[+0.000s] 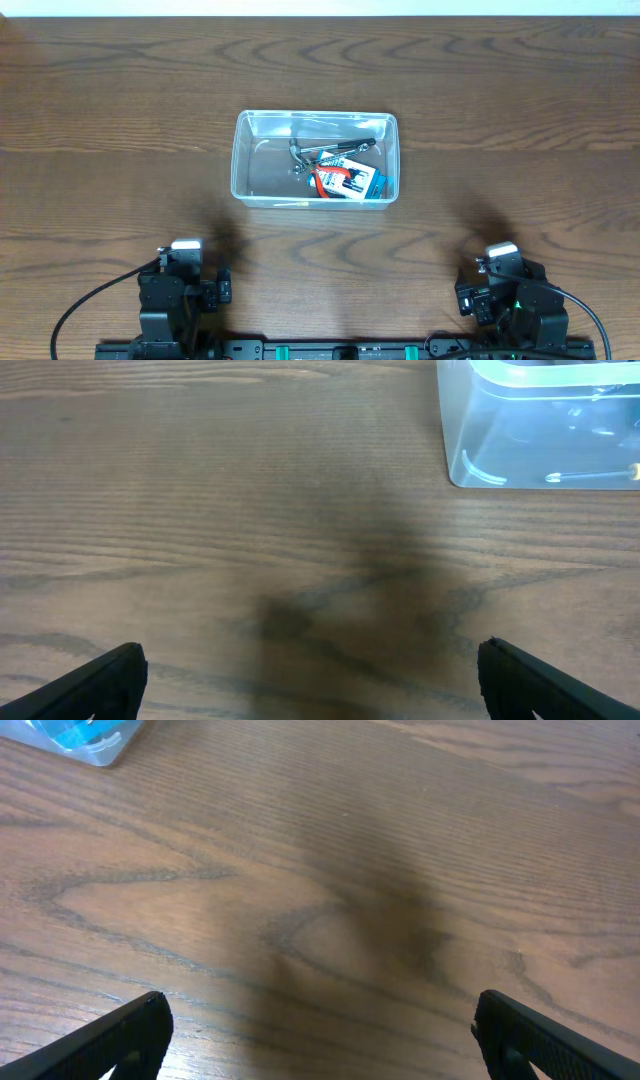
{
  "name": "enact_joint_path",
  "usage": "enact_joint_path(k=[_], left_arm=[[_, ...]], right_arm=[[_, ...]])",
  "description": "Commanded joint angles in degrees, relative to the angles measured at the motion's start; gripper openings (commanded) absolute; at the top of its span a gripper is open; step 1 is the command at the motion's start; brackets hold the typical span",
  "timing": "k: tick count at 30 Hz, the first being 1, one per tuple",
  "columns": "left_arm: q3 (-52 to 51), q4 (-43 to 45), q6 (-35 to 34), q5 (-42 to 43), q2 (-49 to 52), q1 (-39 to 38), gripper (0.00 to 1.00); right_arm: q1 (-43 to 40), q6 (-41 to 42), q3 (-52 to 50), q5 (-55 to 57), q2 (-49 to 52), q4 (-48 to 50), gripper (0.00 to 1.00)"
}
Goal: Pack container
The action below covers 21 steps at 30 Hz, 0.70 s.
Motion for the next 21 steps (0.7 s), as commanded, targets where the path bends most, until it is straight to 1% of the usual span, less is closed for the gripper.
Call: enact_joint_path(k=[1, 10, 14, 18, 21], left_arm=[[-0.15, -0.17, -0.09, 0.31, -0.28, -0.28, 0.98], [-0.15, -0.17, -0.09, 0.31, -0.28, -0.28, 0.98], [-0.15, -0.17, -0.07, 0.31, -0.28, -0.28, 0.98], [-0.15, -0.17, -0.07, 0.31, -0.28, -0.28, 0.98], [-0.15, -0.17, -0.09, 0.31, -0.28, -0.28, 0.98]], right_arm=[[0.26, 0.83, -0.39, 0.31, -0.68, -0.22, 0.99], [0.26, 0.83, -0.39, 0.31, -0.68, -0.39, 0.99], [0.26, 1.01, -0.39, 0.33, -0.68, 1.95, 0.99], [0.26, -1.68, -1.05, 0.31, -0.68, 13.99, 0.99], [0.2, -3.69, -4.35, 0.35, -0.68, 26.73, 0.99]])
